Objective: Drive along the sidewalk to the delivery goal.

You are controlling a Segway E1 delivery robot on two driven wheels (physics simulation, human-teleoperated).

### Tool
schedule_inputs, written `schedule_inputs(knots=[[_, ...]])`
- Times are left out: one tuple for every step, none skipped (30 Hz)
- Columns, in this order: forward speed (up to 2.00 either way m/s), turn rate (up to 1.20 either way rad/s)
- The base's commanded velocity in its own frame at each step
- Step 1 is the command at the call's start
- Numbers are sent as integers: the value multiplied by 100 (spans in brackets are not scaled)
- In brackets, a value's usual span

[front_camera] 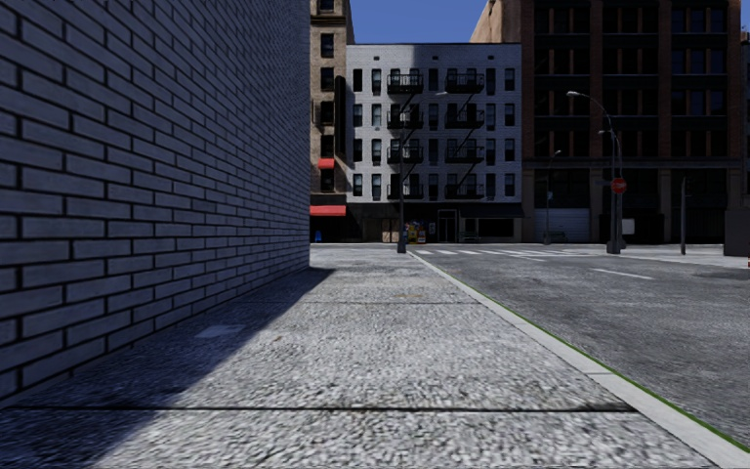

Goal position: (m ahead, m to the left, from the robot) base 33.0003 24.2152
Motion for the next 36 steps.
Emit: schedule_inputs(knots=[[200, 0], [200, 0], [200, 0], [200, 0], [200, 0], [200, 0], [200, 0], [200, 0], [200, 0], [200, 0], [200, 0], [200, 0], [200, 0], [200, 0], [200, 0], [200, 0], [200, 0], [200, 0], [200, 0], [200, 0], [200, 0], [200, 0], [200, 0], [200, 0], [200, 0], [200, 0], [200, 0], [200, 0], [200, 0], [200, 0], [200, 0], [200, 0], [200, 0], [200, 0], [200, 0], [200, 0]])
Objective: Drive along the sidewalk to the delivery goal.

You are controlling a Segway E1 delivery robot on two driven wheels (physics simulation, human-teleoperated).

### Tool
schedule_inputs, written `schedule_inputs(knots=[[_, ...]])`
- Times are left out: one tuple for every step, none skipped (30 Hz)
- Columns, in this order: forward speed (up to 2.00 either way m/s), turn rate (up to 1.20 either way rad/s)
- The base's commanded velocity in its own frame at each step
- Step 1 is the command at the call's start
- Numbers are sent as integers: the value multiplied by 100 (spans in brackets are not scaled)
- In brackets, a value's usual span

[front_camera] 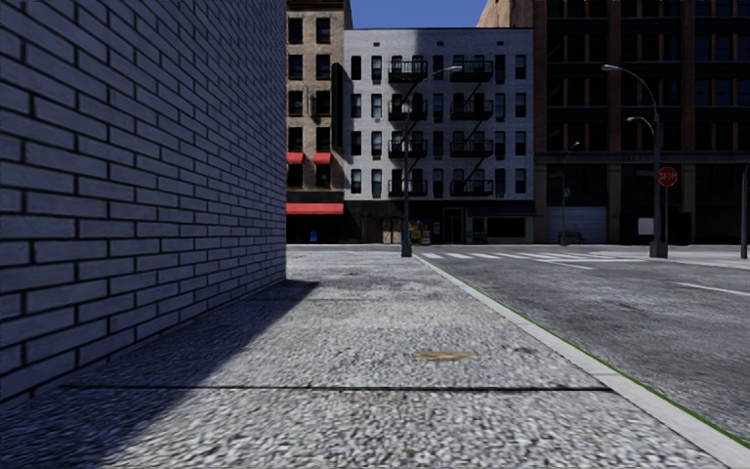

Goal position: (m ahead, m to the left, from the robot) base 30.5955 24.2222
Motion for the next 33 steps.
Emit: schedule_inputs(knots=[[200, 0], [200, 0], [200, 0], [200, 0], [200, 0], [200, 0], [200, 0], [200, 0], [200, 0], [200, 0], [200, 0], [200, 0], [200, 0], [200, 0], [200, 0], [200, 0], [200, 0], [200, 0], [200, 0], [200, 0], [200, 0], [200, 0], [200, 0], [200, 0], [200, 0], [200, 0], [200, 0], [200, 0], [200, 0], [200, 0], [200, 0], [200, 0], [200, 0]])
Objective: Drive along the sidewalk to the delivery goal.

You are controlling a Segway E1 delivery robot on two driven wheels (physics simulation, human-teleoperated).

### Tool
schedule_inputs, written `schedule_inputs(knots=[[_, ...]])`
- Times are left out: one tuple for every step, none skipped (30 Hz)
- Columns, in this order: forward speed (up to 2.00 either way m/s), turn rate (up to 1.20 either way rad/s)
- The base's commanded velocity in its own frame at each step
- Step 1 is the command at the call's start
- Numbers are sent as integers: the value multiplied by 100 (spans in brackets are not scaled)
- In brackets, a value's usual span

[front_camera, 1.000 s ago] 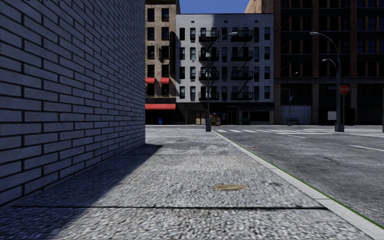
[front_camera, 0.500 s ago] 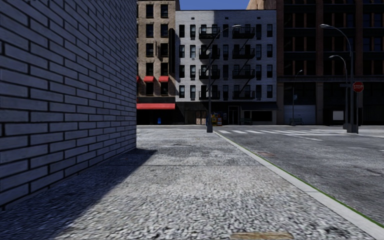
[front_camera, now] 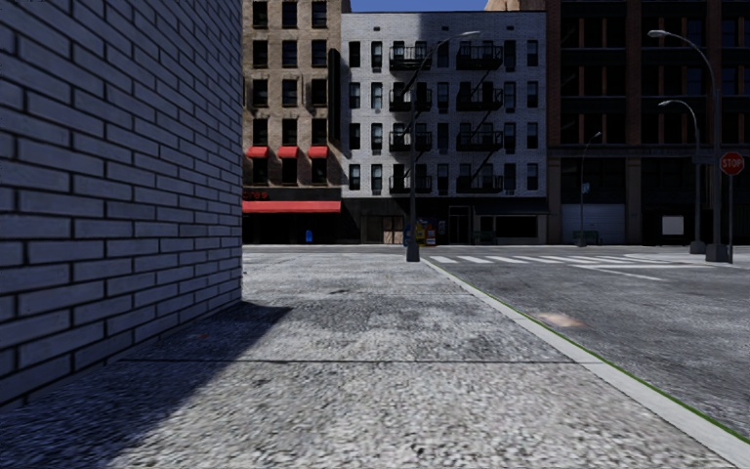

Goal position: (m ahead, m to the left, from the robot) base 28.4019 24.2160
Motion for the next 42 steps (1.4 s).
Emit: schedule_inputs(knots=[[200, 0], [200, 0], [200, 0], [200, 0], [200, 0], [200, 0], [200, 0], [200, 0], [200, 0], [200, 0], [200, 0], [200, 0], [200, 0], [200, 0], [200, 0], [200, 0], [200, 0], [200, 0], [200, 0], [200, 0], [200, 0], [200, 0], [200, 0], [200, 0], [200, 0], [200, 0], [200, 0], [200, 0], [200, 12], [200, 22], [200, 32], [200, 36], [200, 36], [200, 41], [200, 45], [200, 46], [200, 46], [200, 46], [200, 46], [200, 46], [200, 46], [200, 46]])
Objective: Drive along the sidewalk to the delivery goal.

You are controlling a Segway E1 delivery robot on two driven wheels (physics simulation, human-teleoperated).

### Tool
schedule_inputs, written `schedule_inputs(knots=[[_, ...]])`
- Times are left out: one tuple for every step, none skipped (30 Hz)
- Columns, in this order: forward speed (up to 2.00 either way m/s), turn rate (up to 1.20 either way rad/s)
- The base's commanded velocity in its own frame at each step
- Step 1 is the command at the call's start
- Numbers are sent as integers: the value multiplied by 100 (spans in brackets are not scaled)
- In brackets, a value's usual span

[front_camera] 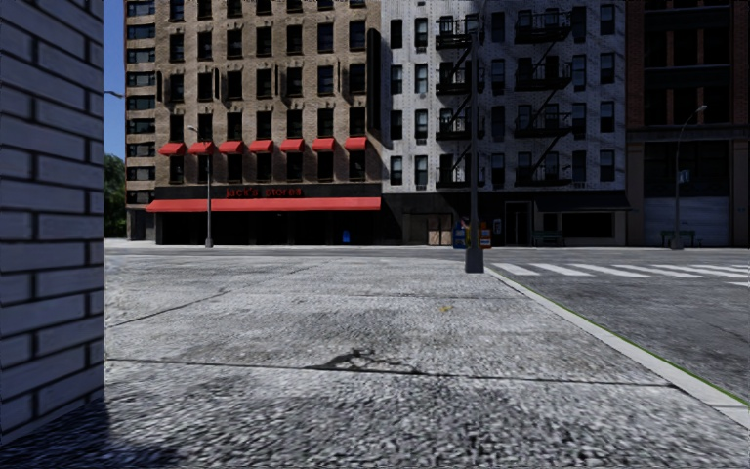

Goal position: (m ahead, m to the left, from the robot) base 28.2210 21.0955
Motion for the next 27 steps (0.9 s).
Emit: schedule_inputs(knots=[[200, 46], [200, 46], [200, 46], [200, 46], [200, 46], [200, 46], [200, 46], [200, 46], [200, 46], [200, 46], [200, 46], [200, 46], [200, 46], [200, 46], [200, 46], [200, 46], [200, 46], [200, 46], [200, 46], [200, 46], [200, 46], [200, 46], [200, 46], [200, 46], [200, 46], [200, 46], [200, 46]])
